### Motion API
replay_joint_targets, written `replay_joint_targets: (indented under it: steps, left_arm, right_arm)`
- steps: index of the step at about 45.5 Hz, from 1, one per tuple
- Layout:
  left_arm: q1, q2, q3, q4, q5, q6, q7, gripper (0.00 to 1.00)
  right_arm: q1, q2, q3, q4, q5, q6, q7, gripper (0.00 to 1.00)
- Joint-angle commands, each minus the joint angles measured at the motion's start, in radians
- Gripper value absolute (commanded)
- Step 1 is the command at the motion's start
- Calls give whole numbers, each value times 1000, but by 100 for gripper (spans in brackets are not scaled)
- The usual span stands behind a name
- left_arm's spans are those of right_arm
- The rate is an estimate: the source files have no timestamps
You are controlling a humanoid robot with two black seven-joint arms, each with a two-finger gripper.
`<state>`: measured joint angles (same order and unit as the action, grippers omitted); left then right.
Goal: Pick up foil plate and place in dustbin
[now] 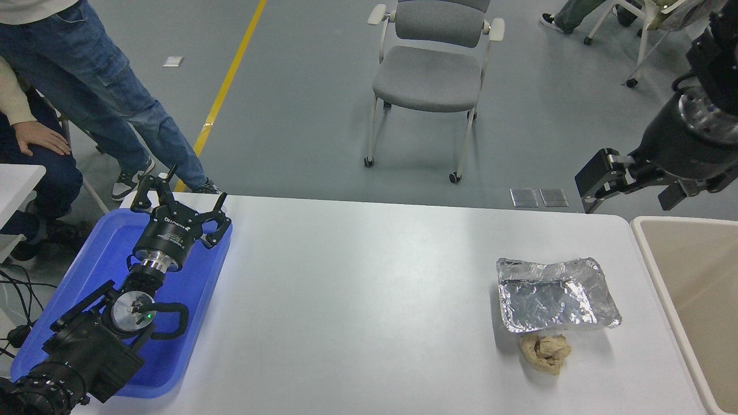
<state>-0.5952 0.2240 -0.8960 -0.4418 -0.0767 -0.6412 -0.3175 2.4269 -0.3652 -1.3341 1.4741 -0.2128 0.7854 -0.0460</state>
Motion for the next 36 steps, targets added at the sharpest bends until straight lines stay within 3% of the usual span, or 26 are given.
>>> replay_joint_targets:
  steps: [1,36]
  left_arm:
    - [0,0,0,0,0,0,0,100]
    - [2,0,0,0,0,0,0,100]
  right_arm:
    - [3,0,0,0,0,0,0,100]
    - [-6,0,1,0,1,0,0,100]
